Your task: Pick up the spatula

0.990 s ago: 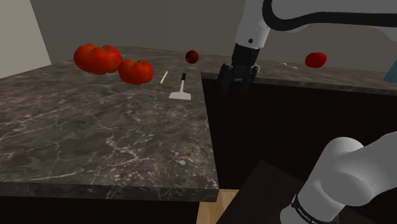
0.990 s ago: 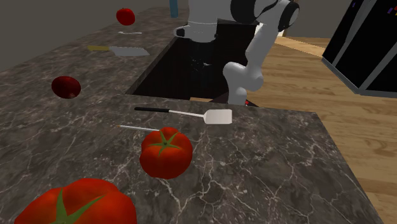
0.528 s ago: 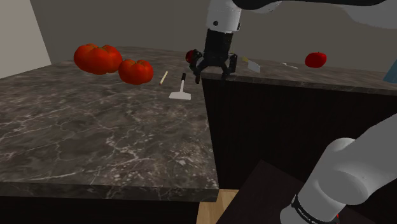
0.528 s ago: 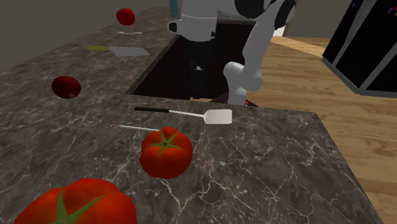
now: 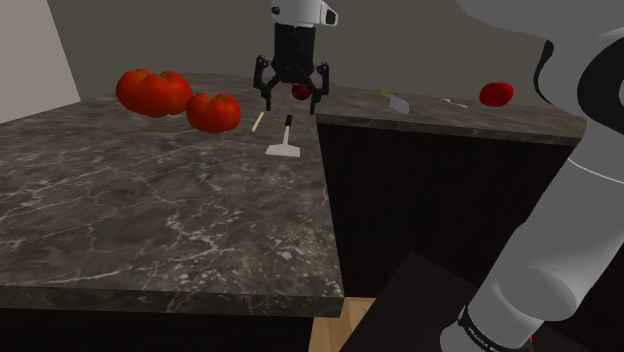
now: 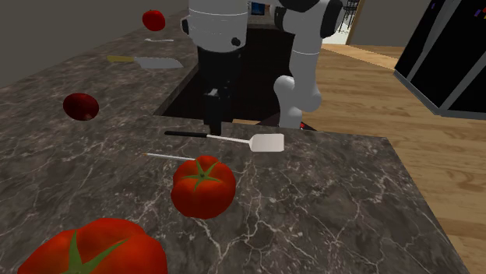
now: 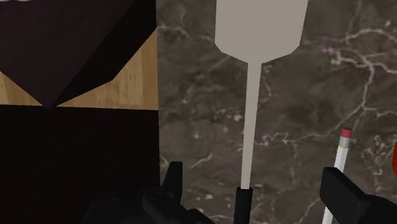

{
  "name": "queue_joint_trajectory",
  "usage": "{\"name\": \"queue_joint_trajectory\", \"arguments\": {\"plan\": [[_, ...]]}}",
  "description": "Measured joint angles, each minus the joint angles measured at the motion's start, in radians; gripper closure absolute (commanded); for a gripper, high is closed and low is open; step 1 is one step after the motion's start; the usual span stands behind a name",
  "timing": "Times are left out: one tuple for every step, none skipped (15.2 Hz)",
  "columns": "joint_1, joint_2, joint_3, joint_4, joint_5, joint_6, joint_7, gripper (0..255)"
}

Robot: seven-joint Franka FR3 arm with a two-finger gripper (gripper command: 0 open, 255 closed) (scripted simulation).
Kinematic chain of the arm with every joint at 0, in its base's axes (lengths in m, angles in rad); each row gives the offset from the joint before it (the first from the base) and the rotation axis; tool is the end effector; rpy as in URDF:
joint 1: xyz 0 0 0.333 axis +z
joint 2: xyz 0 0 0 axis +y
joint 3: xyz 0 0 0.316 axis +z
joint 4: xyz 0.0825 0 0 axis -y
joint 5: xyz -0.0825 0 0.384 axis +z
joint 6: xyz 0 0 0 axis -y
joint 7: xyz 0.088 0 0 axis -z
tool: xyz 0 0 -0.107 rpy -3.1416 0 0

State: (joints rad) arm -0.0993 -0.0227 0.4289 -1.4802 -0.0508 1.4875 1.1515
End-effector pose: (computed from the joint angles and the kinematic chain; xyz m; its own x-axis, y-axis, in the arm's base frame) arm 0.5112 0.1721 0.6709 0.6757 -0.7342 0.0661 -0.7357 -0.6773 -0.0013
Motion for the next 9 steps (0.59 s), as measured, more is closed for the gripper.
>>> {"name": "queue_joint_trajectory", "arguments": {"plan": [[0.001, 0.008, 0.002, 0.001, -0.004, 0.005, 0.012, 0], [0.001, 0.009, 0.002, -0.009, -0.004, 0.015, 0.018, 0], [0.001, 0.007, 0.001, -0.024, -0.004, 0.028, 0.019, 0], [-0.001, -0.003, -0.001, -0.050, 0.000, 0.045, 0.018, 0], [-0.002, -0.008, -0.002, -0.070, 0.002, 0.061, 0.017, 0], [-0.001, -0.008, -0.001, -0.081, 0.002, 0.071, 0.020, 0], [-0.001, -0.011, -0.001, -0.096, 0.004, 0.084, 0.022, 0], [-0.001, -0.014, -0.001, -0.106, 0.005, 0.091, 0.021, 255], [-0.001, -0.016, -0.002, -0.111, 0.006, 0.094, 0.021, 255]]}}
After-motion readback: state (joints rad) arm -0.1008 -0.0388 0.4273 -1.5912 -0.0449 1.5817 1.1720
